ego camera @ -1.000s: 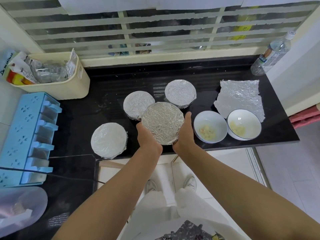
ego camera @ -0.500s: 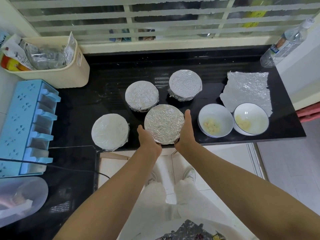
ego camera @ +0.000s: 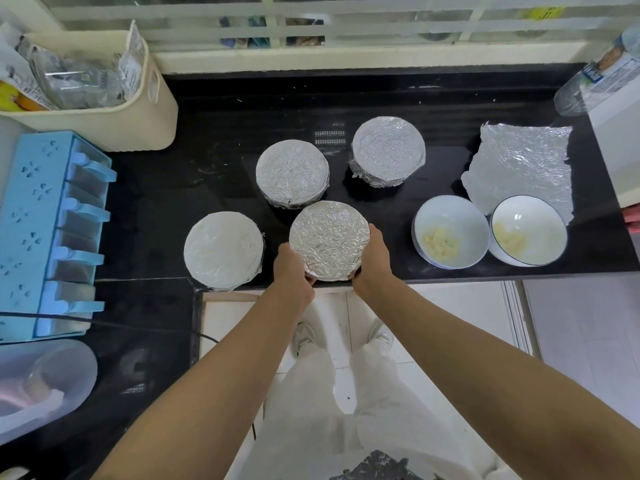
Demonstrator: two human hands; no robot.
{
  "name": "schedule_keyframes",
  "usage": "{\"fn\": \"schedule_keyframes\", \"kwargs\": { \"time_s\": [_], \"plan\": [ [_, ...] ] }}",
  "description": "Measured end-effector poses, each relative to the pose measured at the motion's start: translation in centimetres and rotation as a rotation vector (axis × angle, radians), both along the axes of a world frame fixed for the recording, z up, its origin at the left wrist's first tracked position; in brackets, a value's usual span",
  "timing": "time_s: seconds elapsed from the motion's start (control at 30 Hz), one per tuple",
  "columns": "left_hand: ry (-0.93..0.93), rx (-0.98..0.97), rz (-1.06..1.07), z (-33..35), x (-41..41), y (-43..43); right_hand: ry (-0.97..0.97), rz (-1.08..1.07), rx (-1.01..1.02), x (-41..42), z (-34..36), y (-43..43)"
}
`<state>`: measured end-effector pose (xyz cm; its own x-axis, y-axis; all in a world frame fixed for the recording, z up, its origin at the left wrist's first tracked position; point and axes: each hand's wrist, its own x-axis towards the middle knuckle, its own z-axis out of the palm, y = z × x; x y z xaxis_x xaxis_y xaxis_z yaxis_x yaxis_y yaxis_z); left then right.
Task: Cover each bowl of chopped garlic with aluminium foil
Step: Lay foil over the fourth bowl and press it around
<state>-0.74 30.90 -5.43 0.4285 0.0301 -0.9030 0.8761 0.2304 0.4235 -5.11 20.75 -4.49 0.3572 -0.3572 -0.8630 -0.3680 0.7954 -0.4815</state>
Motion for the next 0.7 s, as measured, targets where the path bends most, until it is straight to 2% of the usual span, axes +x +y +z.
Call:
{"fn": "schedule_keyframes", "kwargs": {
  "time_s": [0.2, 0.33, 0.43, 0.57, 0.7],
  "plan": [
    [-0.003, 0.014, -0.069, -0.2, 0.2, 0.6, 0.038, 0.082, -0.070, 0.2, -0.7, -0.3],
    [-0.019, 0.043, -0.098, -0.3, 0.6, 0.8, 0.097, 0.270, -0.238, 0.4, -1.0, -0.5],
    [0.001, 0.060, -0.101, -0.6, 0.9, 1.1, 0.118, 0.350, -0.265, 0.5, -0.8, -0.9],
    [0.016, 0.081, -0.080, -0.7, 1.0, 1.4, 0.096, 0.370, -0.316, 0.6, -0.9, -1.1],
    [0.025, 0.083, -0.078, -0.7, 1.0, 1.4, 0.130, 0.204, -0.247, 0.5, -1.2, -1.0]
  ]
}}
